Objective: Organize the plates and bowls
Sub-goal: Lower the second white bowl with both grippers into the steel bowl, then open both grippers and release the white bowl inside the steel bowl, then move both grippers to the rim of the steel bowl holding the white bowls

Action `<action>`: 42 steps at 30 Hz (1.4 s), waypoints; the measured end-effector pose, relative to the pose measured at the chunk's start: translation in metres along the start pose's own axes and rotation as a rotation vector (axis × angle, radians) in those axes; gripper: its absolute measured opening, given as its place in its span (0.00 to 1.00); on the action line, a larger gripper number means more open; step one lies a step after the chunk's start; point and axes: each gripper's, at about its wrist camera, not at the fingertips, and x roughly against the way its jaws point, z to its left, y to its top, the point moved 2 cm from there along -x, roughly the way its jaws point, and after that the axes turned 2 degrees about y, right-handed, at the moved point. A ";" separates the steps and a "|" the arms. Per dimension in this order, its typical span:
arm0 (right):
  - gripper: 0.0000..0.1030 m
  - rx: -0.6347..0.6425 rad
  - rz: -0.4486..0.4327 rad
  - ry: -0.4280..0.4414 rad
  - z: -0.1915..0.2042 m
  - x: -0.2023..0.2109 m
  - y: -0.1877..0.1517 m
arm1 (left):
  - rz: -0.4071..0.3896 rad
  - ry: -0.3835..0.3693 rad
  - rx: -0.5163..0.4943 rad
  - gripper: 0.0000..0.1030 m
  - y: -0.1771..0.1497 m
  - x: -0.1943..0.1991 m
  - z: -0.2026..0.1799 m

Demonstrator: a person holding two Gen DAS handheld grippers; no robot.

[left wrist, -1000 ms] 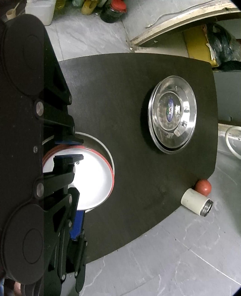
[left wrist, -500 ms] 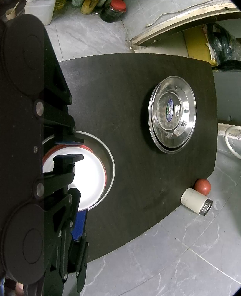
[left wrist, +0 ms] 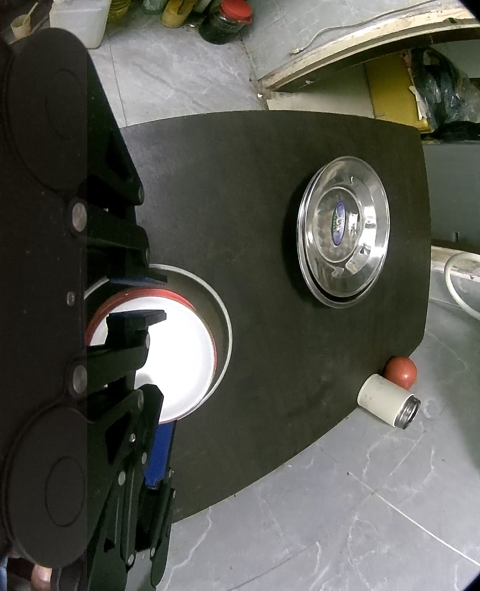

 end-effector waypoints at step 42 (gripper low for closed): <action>1.00 0.044 -0.034 -0.321 -0.030 0.022 -0.014 | -0.142 0.220 -0.013 0.99 -0.023 0.008 0.042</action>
